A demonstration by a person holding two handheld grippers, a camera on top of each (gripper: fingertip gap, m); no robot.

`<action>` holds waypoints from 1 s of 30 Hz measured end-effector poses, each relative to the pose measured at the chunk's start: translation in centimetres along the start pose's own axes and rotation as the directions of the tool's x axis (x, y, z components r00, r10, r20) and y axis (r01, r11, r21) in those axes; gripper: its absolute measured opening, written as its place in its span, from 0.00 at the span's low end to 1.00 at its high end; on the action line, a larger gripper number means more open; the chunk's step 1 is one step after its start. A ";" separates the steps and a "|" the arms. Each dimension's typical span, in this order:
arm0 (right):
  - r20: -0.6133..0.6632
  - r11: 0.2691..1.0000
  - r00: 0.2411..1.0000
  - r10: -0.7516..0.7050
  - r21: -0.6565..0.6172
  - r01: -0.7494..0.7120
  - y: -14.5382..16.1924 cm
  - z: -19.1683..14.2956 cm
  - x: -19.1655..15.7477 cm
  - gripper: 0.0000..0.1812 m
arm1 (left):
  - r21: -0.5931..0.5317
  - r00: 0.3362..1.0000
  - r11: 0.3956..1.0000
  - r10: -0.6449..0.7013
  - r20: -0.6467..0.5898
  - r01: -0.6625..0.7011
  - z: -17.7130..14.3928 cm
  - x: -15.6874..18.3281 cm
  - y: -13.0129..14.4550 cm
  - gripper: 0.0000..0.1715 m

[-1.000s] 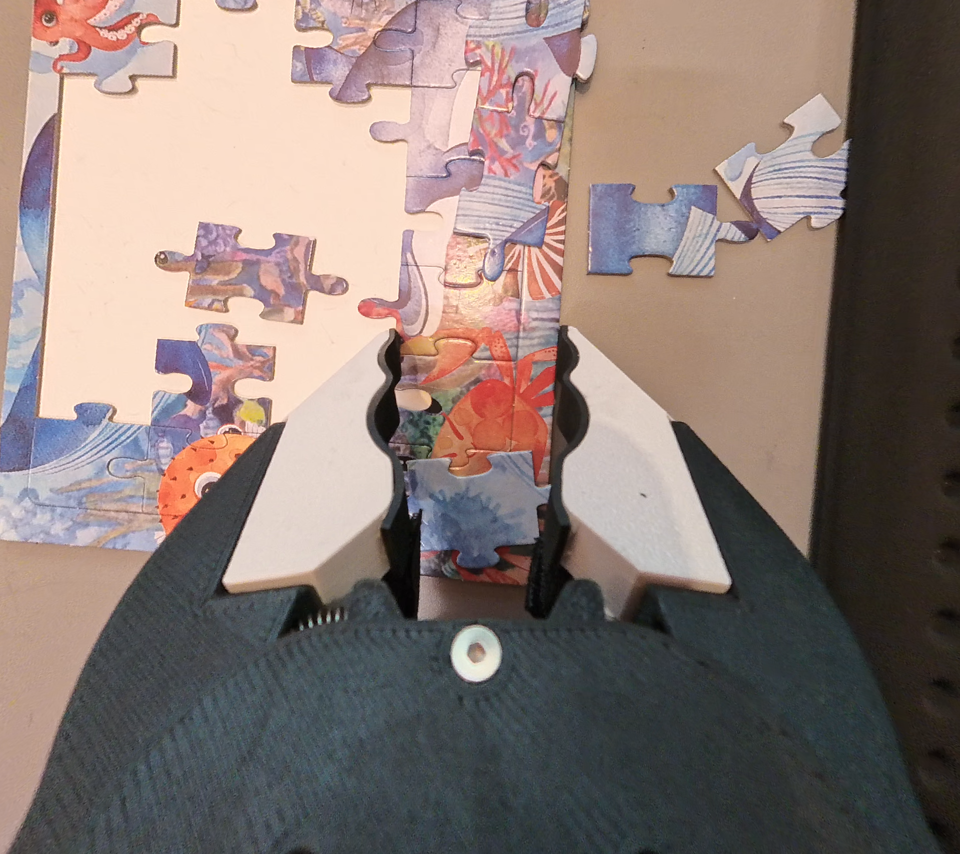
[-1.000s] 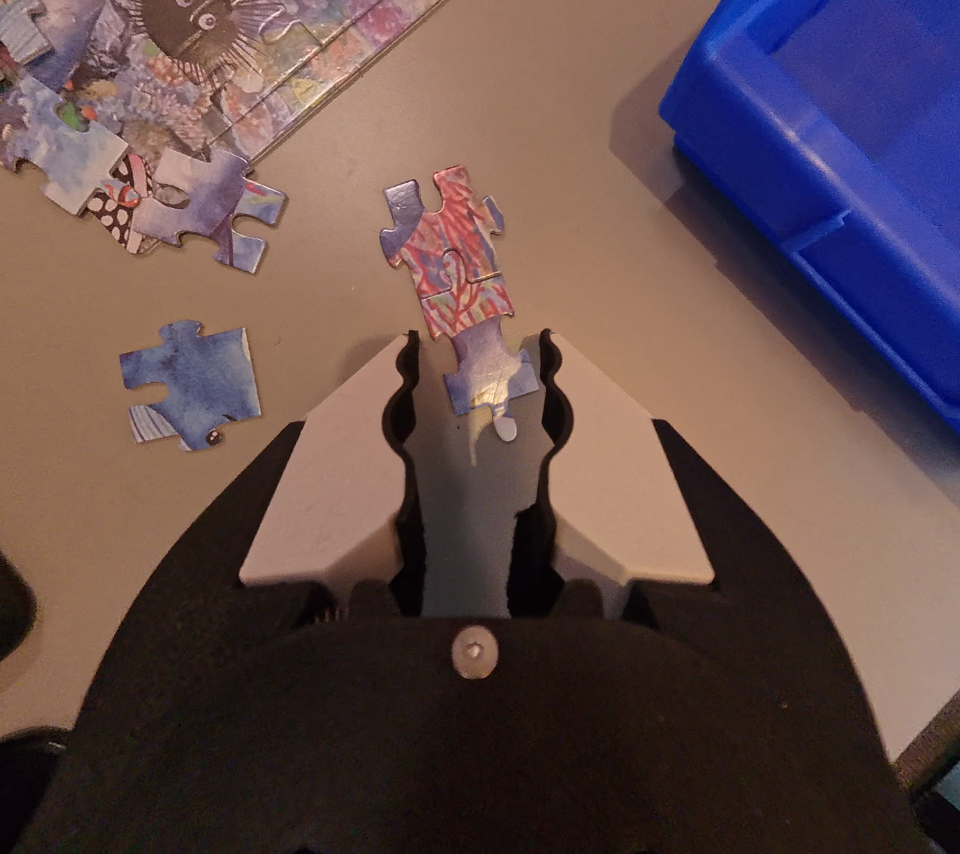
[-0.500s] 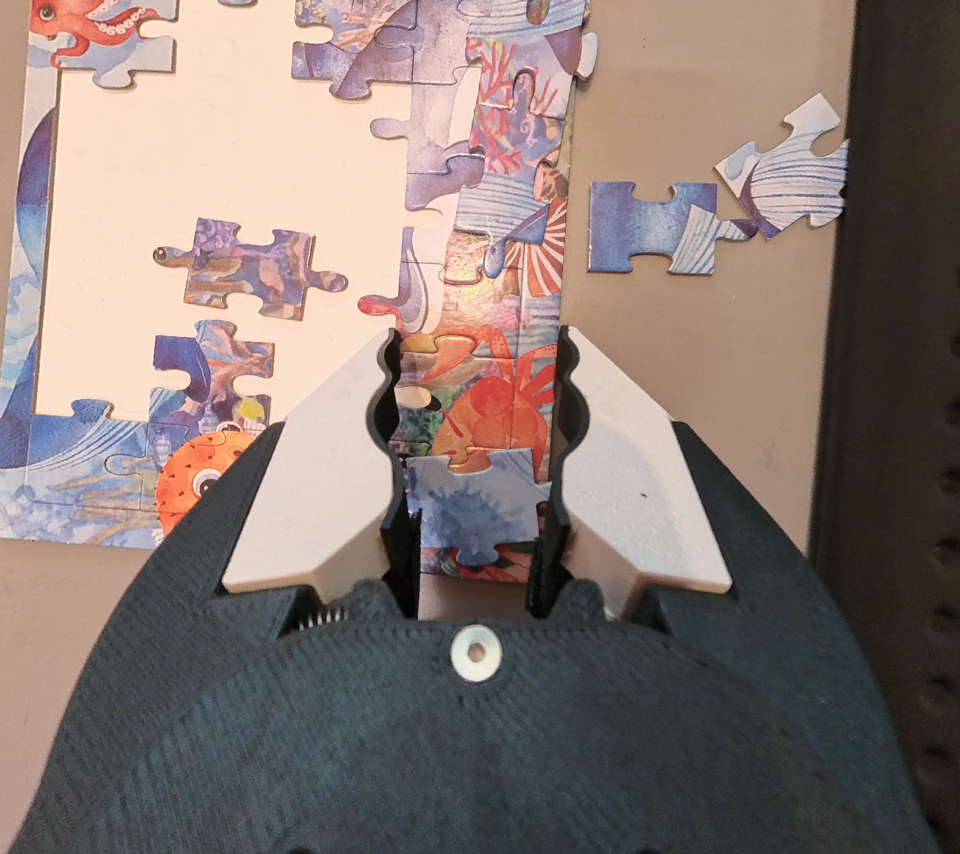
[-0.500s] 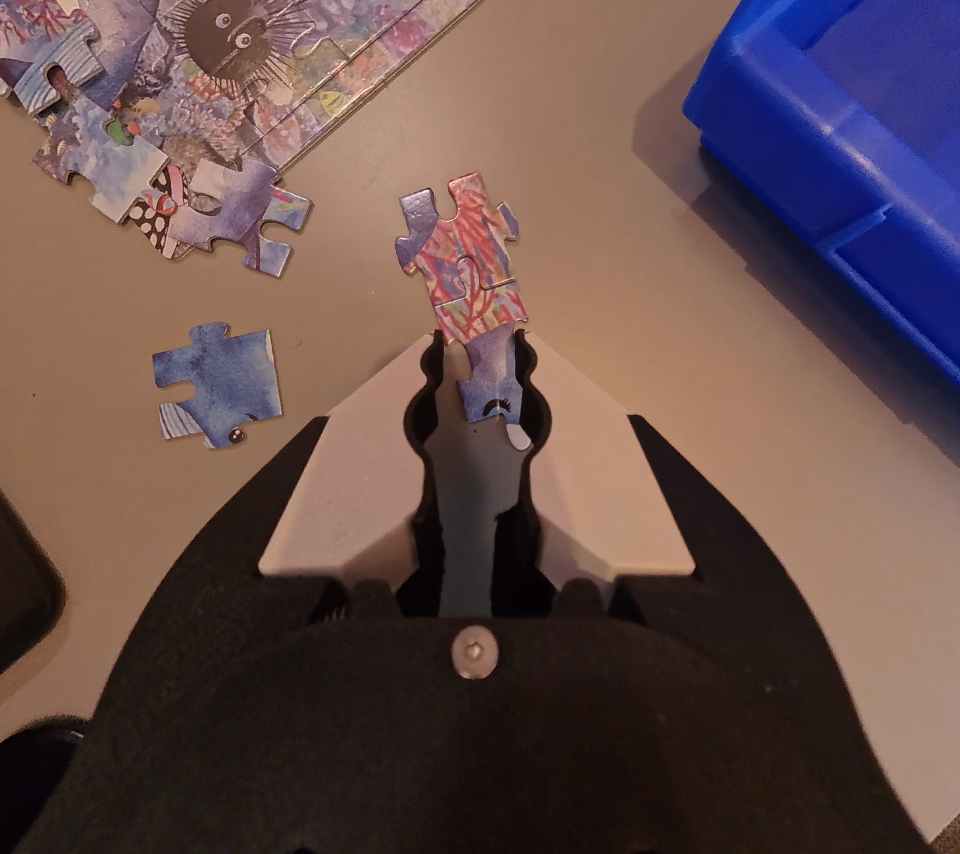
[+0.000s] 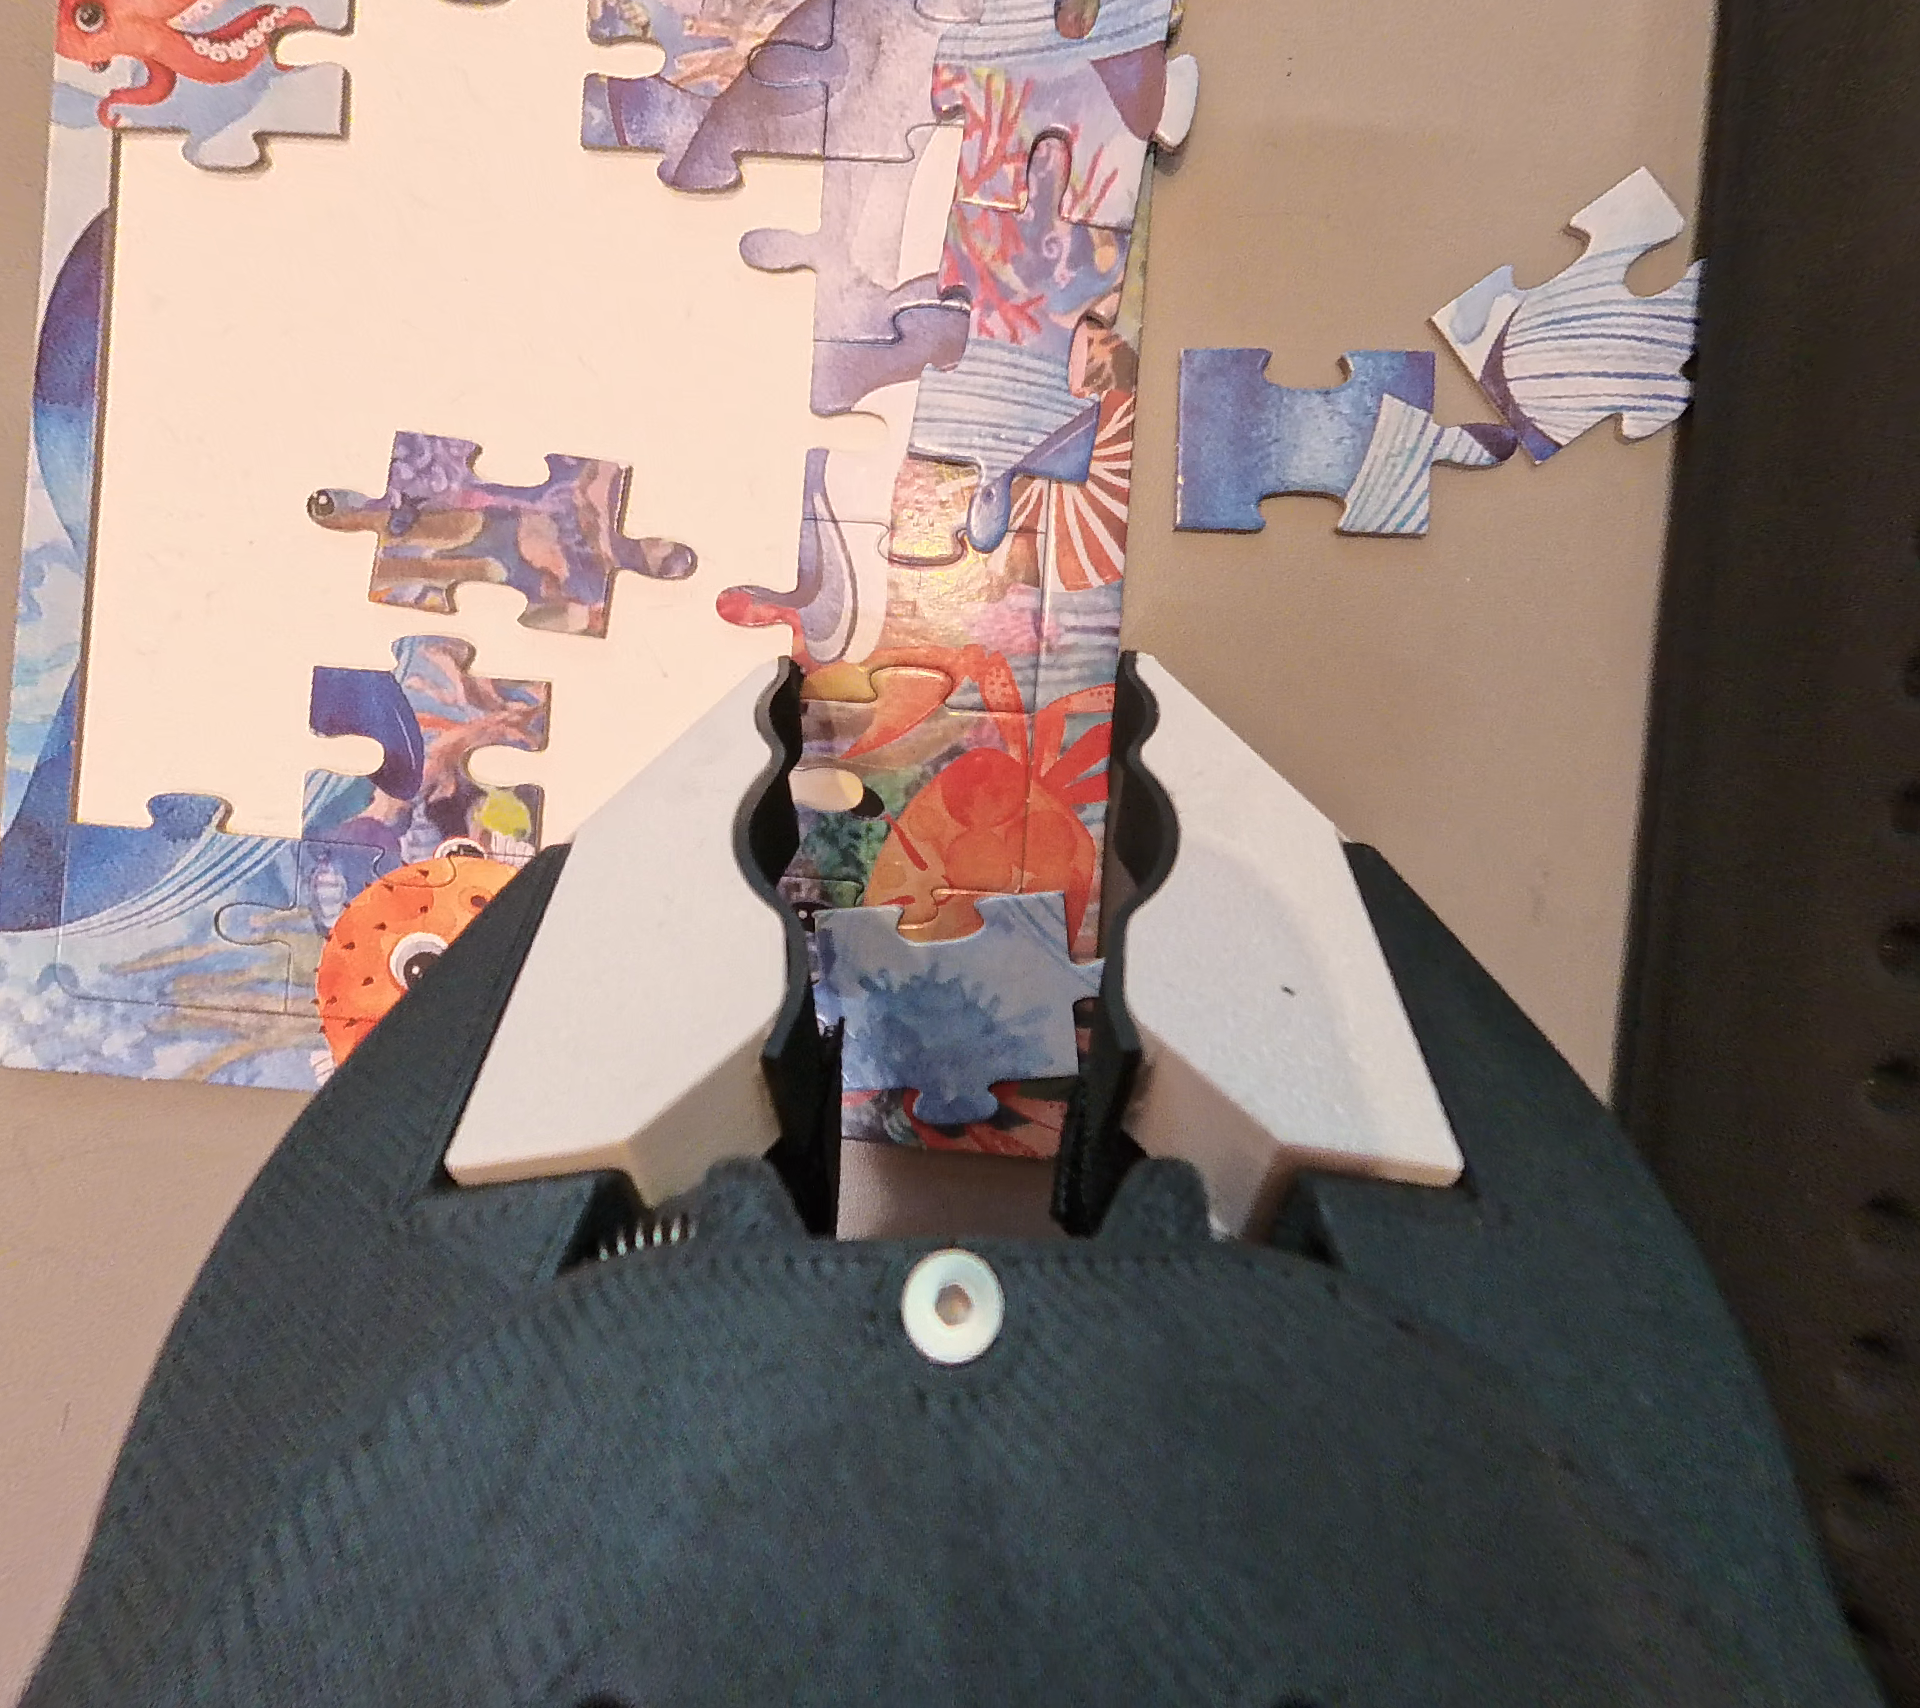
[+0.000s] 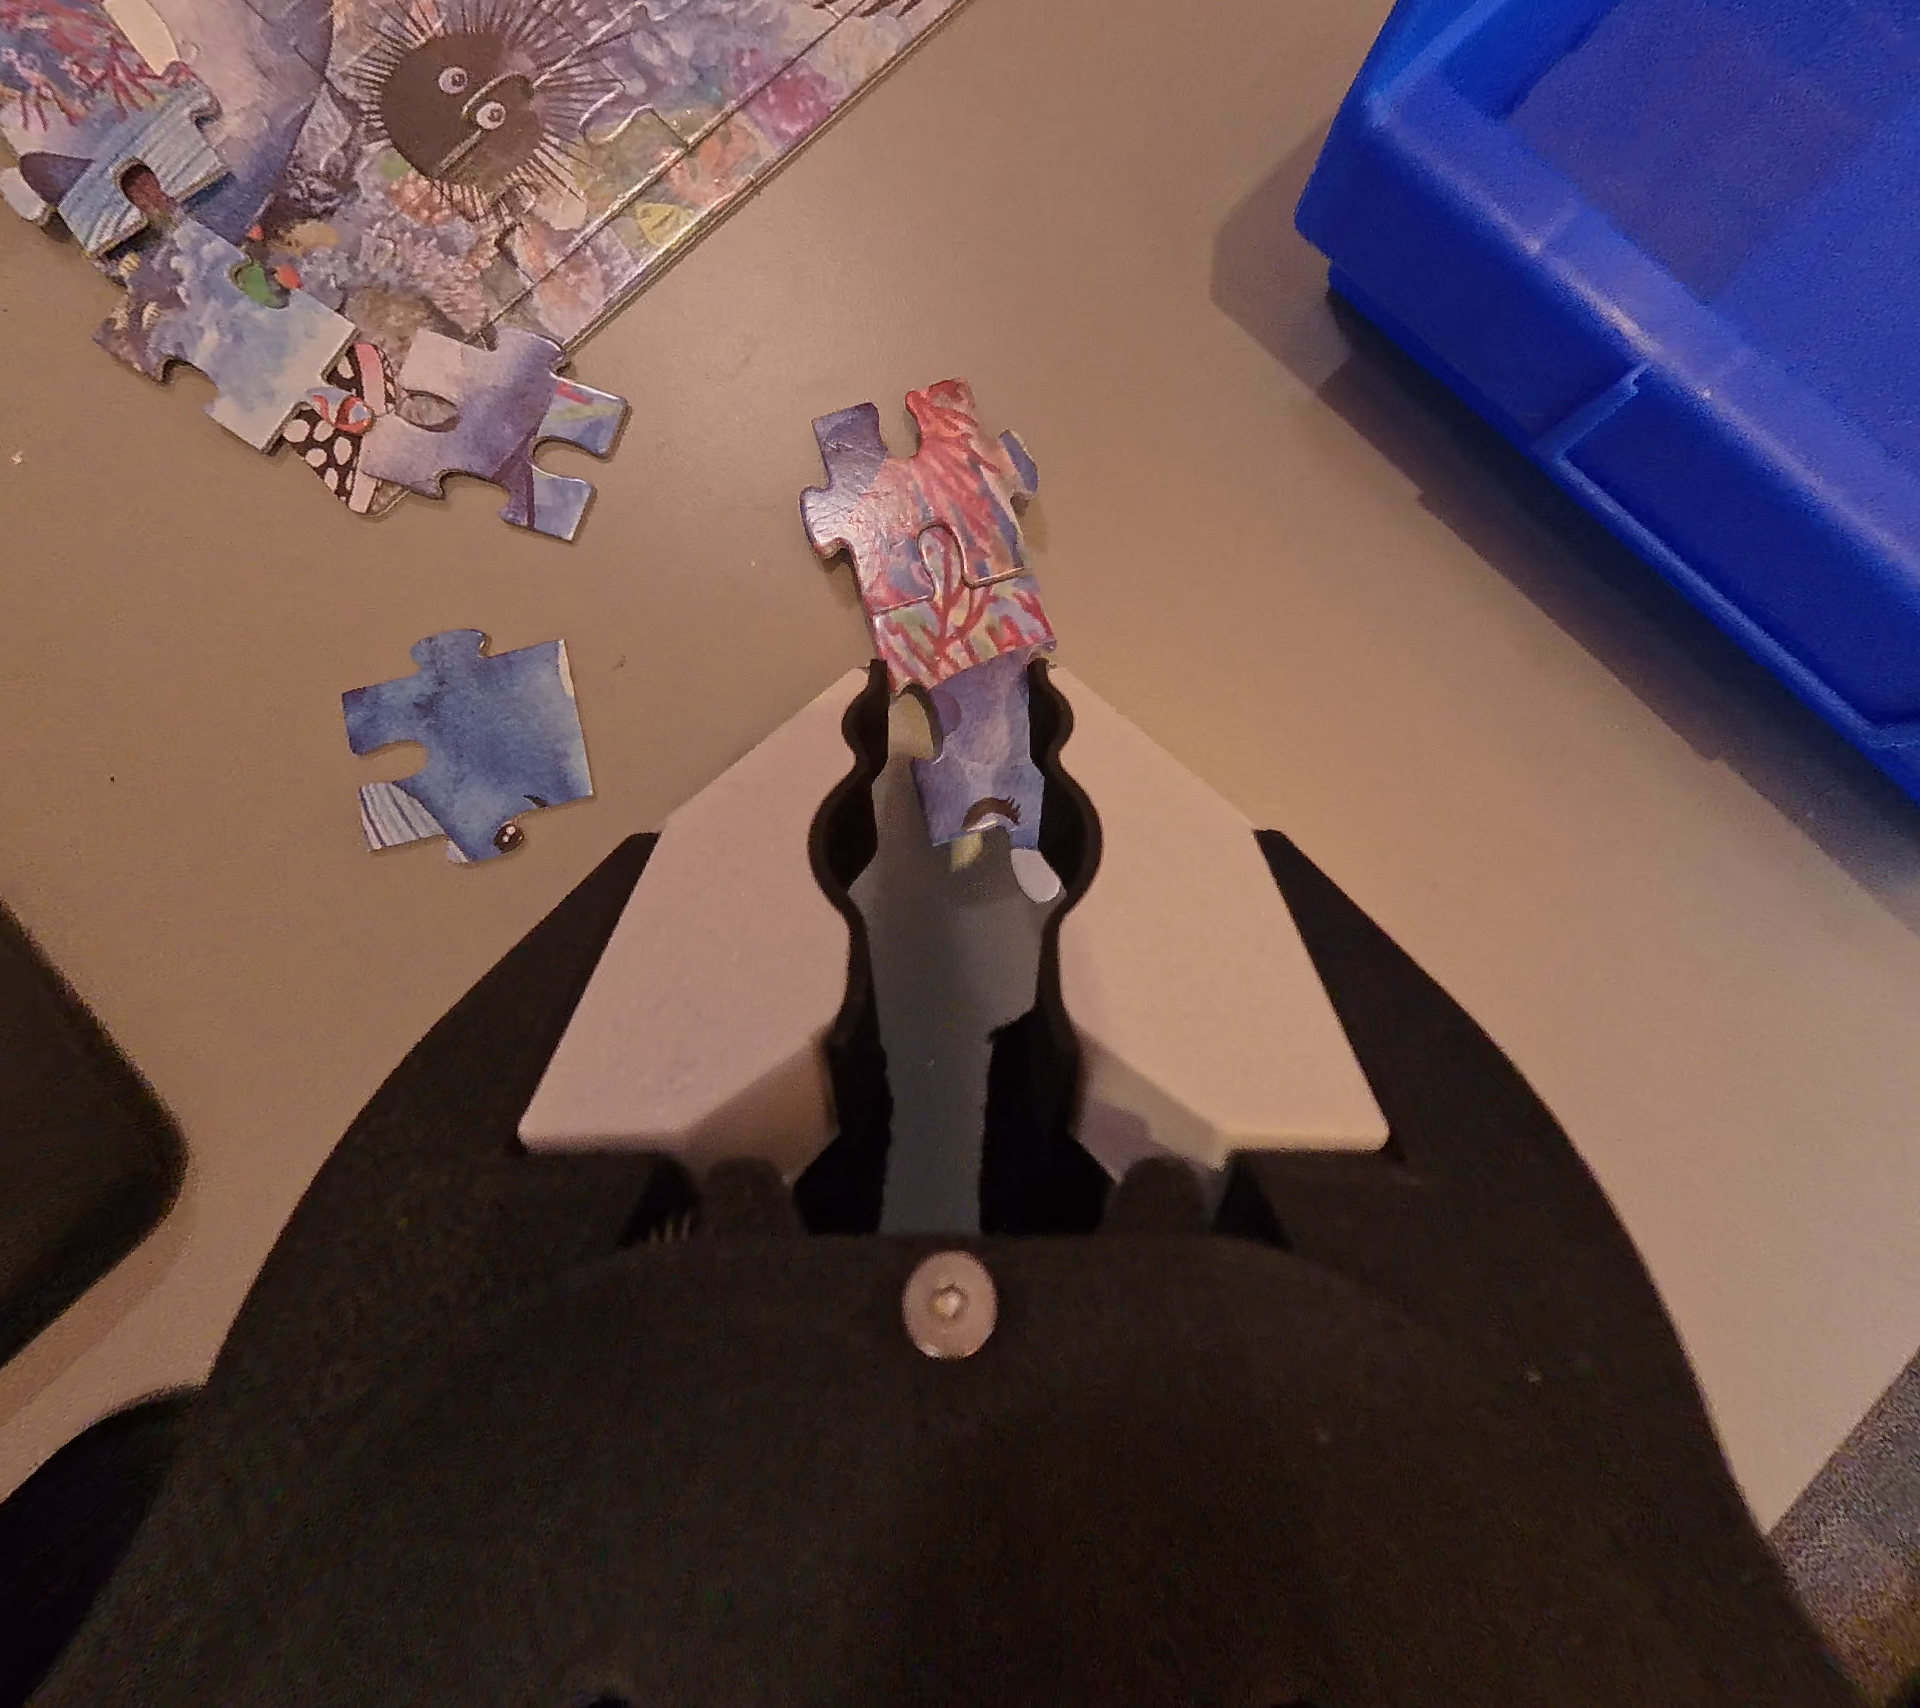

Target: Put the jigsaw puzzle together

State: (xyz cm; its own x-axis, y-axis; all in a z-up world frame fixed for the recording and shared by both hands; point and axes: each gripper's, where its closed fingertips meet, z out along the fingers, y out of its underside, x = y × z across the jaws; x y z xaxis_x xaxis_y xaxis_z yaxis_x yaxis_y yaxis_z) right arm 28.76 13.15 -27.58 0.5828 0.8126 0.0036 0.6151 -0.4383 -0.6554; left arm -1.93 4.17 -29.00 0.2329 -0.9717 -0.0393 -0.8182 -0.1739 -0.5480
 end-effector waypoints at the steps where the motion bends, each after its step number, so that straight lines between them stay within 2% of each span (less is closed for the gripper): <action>1: -0.006 1.000 1.000 -0.004 0.003 0.004 -0.1 -0.2 0.0 0.13 | -0.001 1.000 1.000 0.000 0.000 0.000 0.0 0.0 0.0 0.34; 9: -0.023 0.999 0.999 -0.038 0.032 0.039 -1.6 -1.0 -0.5 0.14 | -0.002 1.000 1.000 0.001 0.002 -0.001 0.0 0.0 -0.1 0.34; 14: 0.009 0.994 0.996 -0.087 0.061 0.086 -3.8 -0.8 -1.9 0.14 | -0.003 1.000 1.000 0.000 0.004 0.000 0.1 0.0 -0.1 0.34; 22: 0.108 0.963 0.958 -0.265 0.091 0.256 -9.5 2.2 -5.9 0.14 | -0.009 1.000 1.000 0.003 0.005 -0.003 -0.1 0.0 0.1 0.35; 25: 0.136 0.943 0.935 -0.328 0.104 0.315 -11.6 3.6 -7.6 0.14 | -0.006 1.000 1.000 -0.008 0.018 0.008 -0.2 -0.4 0.3 0.40; 28: 0.162 0.926 0.913 -0.375 0.119 0.360 -13.3 4.8 -9.1 0.14 | 0.030 0.999 0.999 -0.028 0.027 0.028 -0.8 -0.9 -0.1 0.42; 30: 0.175 0.914 0.898 -0.403 0.129 0.385 -14.1 5.4 -10.0 0.14 | 0.082 0.995 0.996 -0.053 0.080 0.046 -1.5 -2.1 -0.8 0.42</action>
State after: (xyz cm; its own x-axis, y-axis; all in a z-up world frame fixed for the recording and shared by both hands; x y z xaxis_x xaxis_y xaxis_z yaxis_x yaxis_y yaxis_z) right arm 11.42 13.26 -22.45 0.1825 0.9738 0.1355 0.7184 -0.0380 -0.6946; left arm -2.58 6.15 -27.24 0.3170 -0.9453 -0.0774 -0.7607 -0.2047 -0.6159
